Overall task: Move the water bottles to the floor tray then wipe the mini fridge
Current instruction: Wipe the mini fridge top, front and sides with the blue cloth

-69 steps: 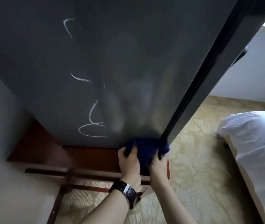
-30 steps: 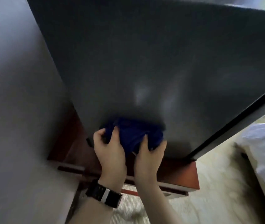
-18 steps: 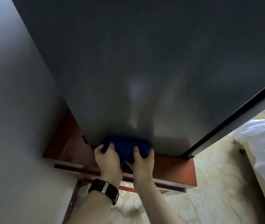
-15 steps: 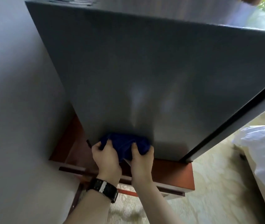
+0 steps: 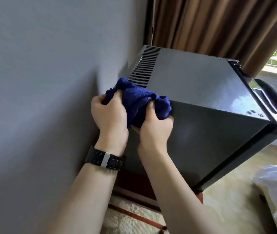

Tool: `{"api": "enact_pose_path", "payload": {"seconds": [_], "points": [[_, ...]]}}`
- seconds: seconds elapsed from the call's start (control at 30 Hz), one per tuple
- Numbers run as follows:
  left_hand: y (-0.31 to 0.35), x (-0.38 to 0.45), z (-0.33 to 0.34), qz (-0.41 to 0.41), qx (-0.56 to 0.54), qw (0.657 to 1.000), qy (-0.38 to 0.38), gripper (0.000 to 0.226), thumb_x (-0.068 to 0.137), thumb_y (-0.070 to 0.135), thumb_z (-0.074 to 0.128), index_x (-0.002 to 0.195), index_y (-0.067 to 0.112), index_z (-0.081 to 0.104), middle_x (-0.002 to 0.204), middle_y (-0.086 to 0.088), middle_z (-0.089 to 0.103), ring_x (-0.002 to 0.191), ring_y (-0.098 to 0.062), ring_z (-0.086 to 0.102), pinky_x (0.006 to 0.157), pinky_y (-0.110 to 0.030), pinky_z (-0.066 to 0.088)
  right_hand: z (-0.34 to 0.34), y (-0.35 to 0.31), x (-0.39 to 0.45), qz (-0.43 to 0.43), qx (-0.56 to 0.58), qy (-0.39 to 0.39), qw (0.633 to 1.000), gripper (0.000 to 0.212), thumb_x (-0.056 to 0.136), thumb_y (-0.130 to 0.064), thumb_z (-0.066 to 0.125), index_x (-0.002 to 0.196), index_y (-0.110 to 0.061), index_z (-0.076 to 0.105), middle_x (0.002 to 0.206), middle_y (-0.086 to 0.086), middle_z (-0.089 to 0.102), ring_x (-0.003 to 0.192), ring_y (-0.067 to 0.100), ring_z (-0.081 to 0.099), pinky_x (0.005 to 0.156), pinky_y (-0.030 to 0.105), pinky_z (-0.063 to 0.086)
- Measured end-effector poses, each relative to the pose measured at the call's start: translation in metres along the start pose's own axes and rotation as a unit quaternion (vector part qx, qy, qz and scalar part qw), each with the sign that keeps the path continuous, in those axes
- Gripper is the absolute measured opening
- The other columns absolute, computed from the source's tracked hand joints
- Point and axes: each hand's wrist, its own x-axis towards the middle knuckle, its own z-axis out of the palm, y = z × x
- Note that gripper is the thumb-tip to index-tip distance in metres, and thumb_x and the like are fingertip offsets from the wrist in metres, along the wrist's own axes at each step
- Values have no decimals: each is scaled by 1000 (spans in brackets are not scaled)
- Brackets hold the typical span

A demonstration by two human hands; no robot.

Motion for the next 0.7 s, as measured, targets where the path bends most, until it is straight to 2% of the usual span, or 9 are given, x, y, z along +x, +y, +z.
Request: {"api": "enact_pose_path", "payload": {"seconds": [0.1, 0.23, 0.3, 0.37, 0.47, 0.53, 0.63, 0.7], "points": [[14, 9, 2, 11, -21, 999, -28, 45, 72, 16, 73, 110, -6, 62, 98, -17, 70, 82, -31, 72, 64, -35, 59, 11, -8, -2, -9, -5, -20, 1000, 35, 85, -33, 75, 111, -14, 61, 104, 2, 74, 93, 19, 73, 75, 52, 62], [-20, 18, -17, 25, -11, 1000, 10, 24, 81, 15, 69, 101, 3, 64, 105, -23, 71, 85, -27, 70, 73, -41, 59, -4, 35, 5, 20, 34, 3, 999, 30, 86, -27, 76, 110, -12, 67, 101, 4, 77, 90, 19, 75, 78, 51, 62], [-57, 25, -38, 0, -6, 1000, 23, 13, 84, 17, 66, 96, 14, 61, 109, -20, 70, 90, -28, 68, 80, -46, 58, -23, 77, 10, 48, 33, 17, 998, 27, 87, -27, 76, 111, -16, 67, 99, 0, 77, 90, 16, 75, 81, 50, 62], [-104, 34, -65, -24, 5, 999, 42, 12, 87, 20, 63, 98, 20, 59, 105, -11, 68, 92, -25, 65, 82, -44, 57, -45, 125, 17, 80, 26, 22, 996, 24, 88, -25, 74, 111, -21, 67, 101, -2, 77, 91, 15, 75, 82, 48, 62], [-178, 44, -103, -62, 21, 995, 70, 14, 91, 23, 58, 105, 25, 56, 105, -5, 64, 93, -20, 62, 76, -38, 54, -82, 198, 35, 144, 36, 51, 988, 23, 91, -20, 71, 113, -23, 65, 111, 2, 74, 99, 21, 73, 87, 49, 60], [-222, 46, -123, -111, 46, 990, 78, 14, 94, 23, 54, 106, 30, 53, 108, -2, 62, 95, -18, 61, 71, -30, 52, -111, 238, 47, 178, 36, 69, 981, 30, 93, -18, 69, 121, -20, 62, 120, 7, 71, 106, 26, 70, 90, 50, 59], [-274, 45, -146, -189, 70, 978, 54, 24, 96, 23, 47, 119, 29, 45, 117, -3, 59, 100, -16, 60, 72, -26, 49, -151, 277, 61, 221, 26, 88, 971, 37, 96, -16, 64, 131, -17, 56, 125, 9, 68, 109, 26, 68, 85, 44, 60], [-290, 44, -151, -201, 90, 974, 46, 26, 96, 22, 45, 121, 28, 45, 124, -6, 57, 106, -19, 60, 80, -30, 51, -166, 285, 65, 233, 39, 92, 967, 38, 96, -15, 63, 134, -16, 54, 126, 10, 67, 109, 26, 68, 79, 40, 61]]}}
